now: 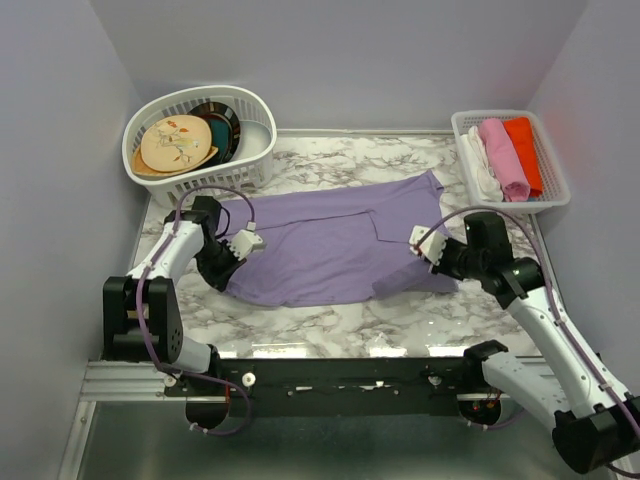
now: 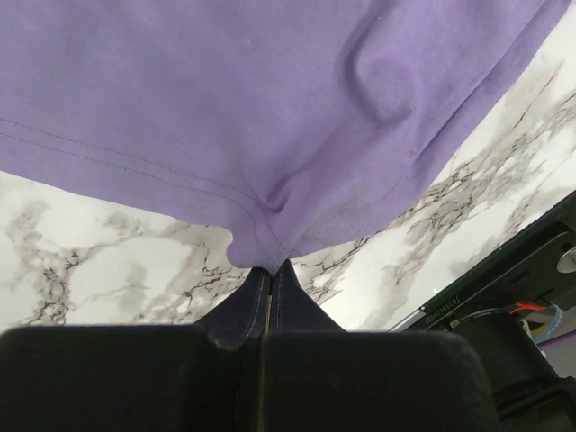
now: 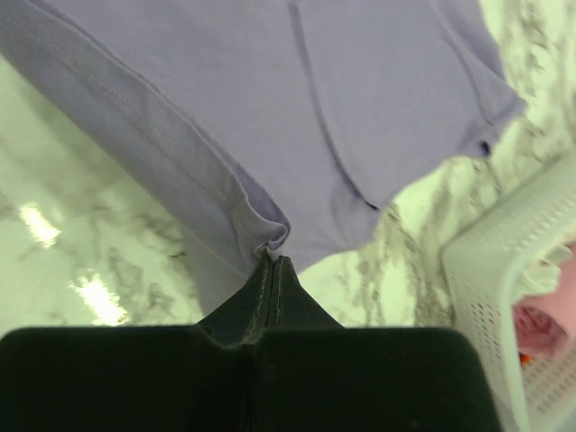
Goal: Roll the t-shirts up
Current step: Fold the T-shirt at the center of the board.
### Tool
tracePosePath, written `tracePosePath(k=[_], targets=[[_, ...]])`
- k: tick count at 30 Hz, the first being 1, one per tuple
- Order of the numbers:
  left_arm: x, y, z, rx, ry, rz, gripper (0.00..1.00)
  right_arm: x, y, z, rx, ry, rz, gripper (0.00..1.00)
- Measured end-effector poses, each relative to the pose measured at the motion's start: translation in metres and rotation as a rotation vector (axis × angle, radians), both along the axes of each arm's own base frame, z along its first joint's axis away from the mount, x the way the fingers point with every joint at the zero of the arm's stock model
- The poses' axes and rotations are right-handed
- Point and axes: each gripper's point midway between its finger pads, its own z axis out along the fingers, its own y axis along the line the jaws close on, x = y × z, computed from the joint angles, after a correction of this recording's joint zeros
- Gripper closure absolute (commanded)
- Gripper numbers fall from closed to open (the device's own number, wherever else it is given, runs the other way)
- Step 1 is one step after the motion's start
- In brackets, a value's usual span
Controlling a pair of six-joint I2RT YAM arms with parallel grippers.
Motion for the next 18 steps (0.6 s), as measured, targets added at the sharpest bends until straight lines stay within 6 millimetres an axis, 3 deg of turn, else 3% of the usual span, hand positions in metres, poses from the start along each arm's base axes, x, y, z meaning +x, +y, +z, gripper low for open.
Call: tracePosePath(k=[7,13,18], targets=[[0.015,0.002,0.007,-0.002,-0.016,0.045,1.00,0.062,-0.033,0.041,0.022,-0.135,-0.181,1.00],[0.032,0.001,0.014,-0.009,-0.027,0.136,1.00,0.101,-0.032,0.073,0.046,-0.241,-0.194,1.00],[0.047,-0.003,0.019,-0.028,-0.021,0.197,1.00,0.121,-0.029,0.090,0.054,-0.300,-0.188,1.00]])
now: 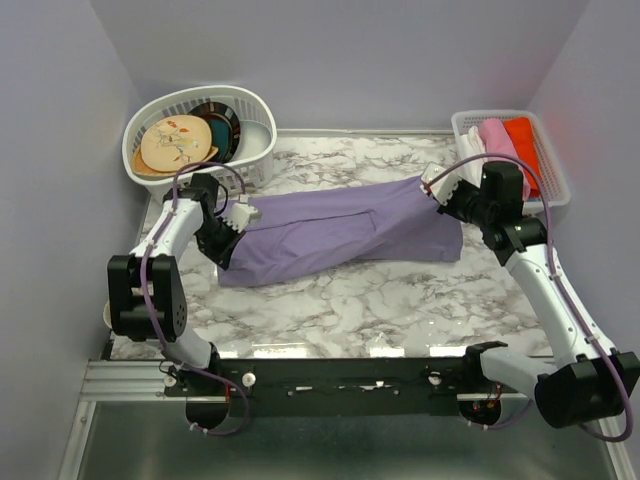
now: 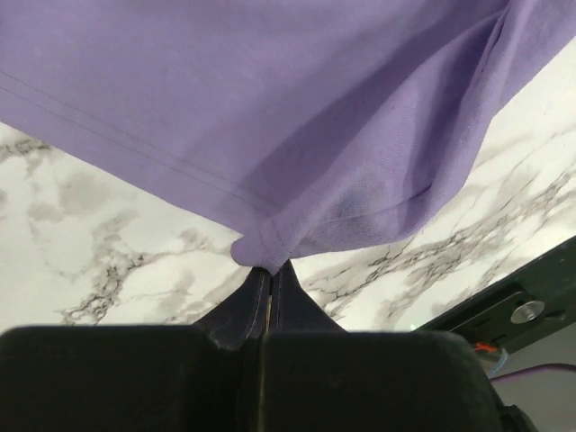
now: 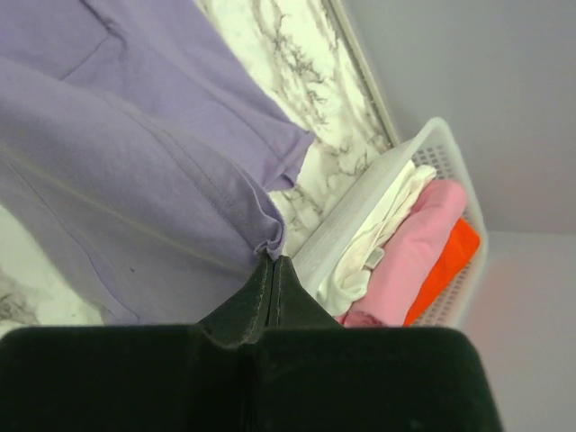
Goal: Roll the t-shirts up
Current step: Fold the T-shirt at the center of the board.
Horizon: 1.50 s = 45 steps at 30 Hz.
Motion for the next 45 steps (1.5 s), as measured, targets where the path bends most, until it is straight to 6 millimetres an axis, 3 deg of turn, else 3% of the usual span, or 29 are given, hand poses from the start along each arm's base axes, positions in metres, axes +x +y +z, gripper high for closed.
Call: tracePosePath(k=[5,14,32,37,39,40,42,43,45], targets=[[0.026,-0.001,0.004,-0.019,0.008,0.091,1.00,0.024,0.005,0.016,-0.010,-0.051,0.018,1.00],[0.067,0.012,0.011,0.000,-0.034,0.217,1.00,0.059,0.005,0.014,-0.022,-0.066,0.032,1.00],[0.059,0.046,0.007,0.058,0.000,0.355,1.00,0.096,0.017,0.004,-0.003,-0.067,0.074,1.00],[0.072,0.048,0.005,0.063,0.002,0.361,1.00,0.112,0.019,-0.010,-0.015,-0.047,0.082,1.00],[0.081,0.049,0.002,0.067,-0.001,0.363,0.95,0.119,0.020,-0.017,-0.020,-0.040,0.085,1.00],[0.083,0.050,0.001,0.068,0.001,0.366,0.81,0.122,0.020,-0.021,-0.024,-0.035,0.086,0.99],[0.091,0.052,-0.002,0.075,-0.001,0.375,0.75,0.129,0.020,-0.034,-0.034,-0.016,0.089,0.73],[0.094,0.052,-0.003,0.078,-0.001,0.381,0.70,0.132,0.019,-0.040,-0.038,-0.005,0.085,0.66],[0.099,0.056,-0.002,0.094,-0.018,0.391,0.69,0.140,0.016,-0.051,-0.041,0.012,0.052,0.59]])
